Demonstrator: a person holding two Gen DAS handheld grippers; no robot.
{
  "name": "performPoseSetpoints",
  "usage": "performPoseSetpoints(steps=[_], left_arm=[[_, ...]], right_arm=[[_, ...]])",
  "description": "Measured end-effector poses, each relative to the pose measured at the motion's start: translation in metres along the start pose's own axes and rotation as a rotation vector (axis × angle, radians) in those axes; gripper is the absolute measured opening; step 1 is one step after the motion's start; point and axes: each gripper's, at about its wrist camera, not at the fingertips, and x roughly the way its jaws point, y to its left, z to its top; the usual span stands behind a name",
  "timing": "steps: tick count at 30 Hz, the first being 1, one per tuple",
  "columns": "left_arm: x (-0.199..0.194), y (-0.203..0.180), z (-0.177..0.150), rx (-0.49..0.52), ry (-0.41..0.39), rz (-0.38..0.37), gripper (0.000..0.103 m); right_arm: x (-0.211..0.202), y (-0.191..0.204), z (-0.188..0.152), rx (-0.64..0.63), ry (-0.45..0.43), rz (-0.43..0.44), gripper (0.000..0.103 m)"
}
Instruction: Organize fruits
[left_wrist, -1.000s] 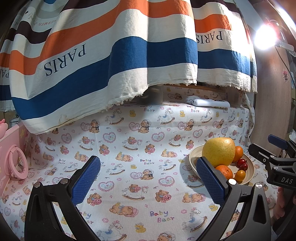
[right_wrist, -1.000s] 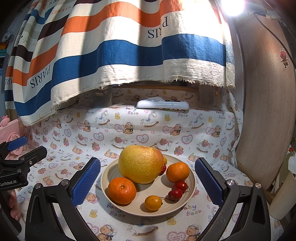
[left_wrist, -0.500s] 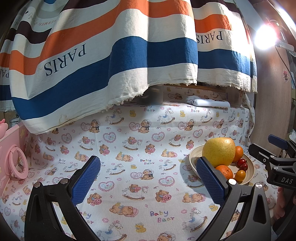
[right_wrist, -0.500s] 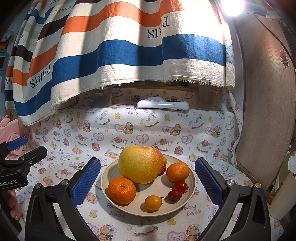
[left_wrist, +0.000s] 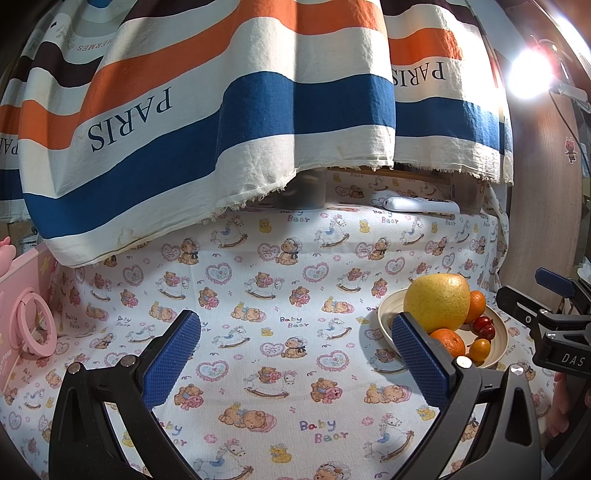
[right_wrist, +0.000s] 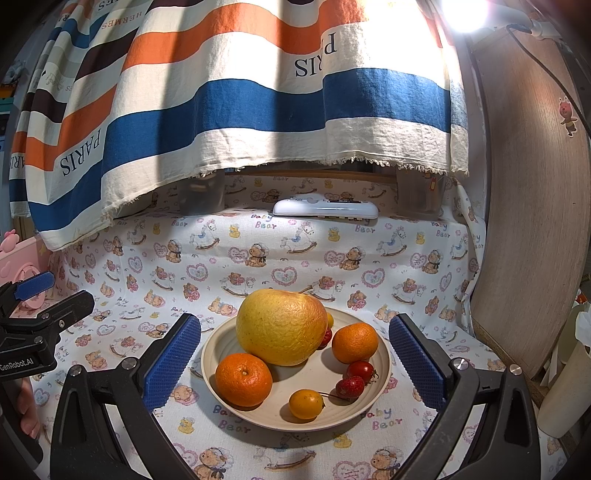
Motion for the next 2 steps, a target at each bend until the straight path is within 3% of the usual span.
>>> performPoseSetpoints(steps=[2], left_arm=[[-0.0002, 0.0002, 0.0000, -0.001, 0.000, 0.001, 0.103]], right_arm=[[0.0000, 0.0000, 0.0000, 0.000, -0.002, -0.001, 0.103]])
